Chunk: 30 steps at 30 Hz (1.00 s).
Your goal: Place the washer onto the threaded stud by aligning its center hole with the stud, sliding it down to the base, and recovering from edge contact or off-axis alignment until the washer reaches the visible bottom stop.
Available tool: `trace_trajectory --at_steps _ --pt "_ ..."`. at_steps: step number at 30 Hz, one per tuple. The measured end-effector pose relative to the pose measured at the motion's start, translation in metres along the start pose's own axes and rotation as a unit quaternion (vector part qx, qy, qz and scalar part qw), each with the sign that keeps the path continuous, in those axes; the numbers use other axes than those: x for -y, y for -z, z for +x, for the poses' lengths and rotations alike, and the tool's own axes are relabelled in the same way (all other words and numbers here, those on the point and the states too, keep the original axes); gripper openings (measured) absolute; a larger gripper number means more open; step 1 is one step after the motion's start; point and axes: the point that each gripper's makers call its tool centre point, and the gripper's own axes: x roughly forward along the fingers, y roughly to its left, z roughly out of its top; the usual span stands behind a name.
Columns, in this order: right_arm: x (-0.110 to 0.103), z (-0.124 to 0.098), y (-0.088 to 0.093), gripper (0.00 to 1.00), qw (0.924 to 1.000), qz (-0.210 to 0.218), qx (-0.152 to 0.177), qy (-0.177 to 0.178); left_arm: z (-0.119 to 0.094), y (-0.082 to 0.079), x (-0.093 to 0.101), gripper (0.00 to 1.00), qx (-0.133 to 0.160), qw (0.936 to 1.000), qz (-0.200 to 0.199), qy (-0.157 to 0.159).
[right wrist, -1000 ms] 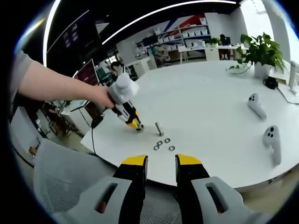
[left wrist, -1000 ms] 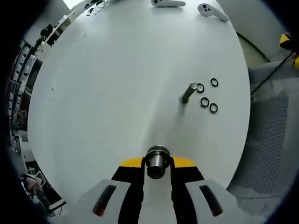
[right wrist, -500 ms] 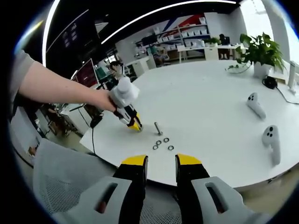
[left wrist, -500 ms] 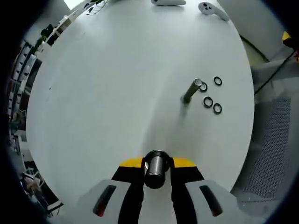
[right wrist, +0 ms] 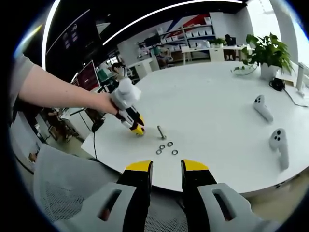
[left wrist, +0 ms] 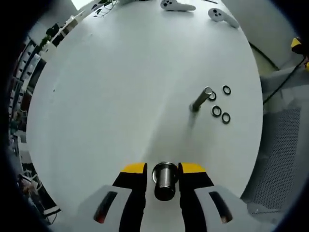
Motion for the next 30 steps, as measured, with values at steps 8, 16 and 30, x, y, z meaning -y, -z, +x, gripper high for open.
trace_trajectory --at_steps 8,16,30 --pt "0.0 0.0 0.0 0.26 1.0 0.0 0.001 0.0 -0.015 -0.012 -0.012 0.33 0.05 0.9978 -0.037 -0.022" --pt "-0.002 0.0 0.0 0.26 1.0 -0.004 0.0 -0.004 -0.049 -0.011 -0.015 0.38 0.119 0.9884 -0.084 -0.045" --pt "-0.011 0.001 0.001 0.26 0.9996 -0.014 -0.001 -0.025 -0.127 -0.004 0.005 0.4 0.242 0.9519 -0.166 -0.088"
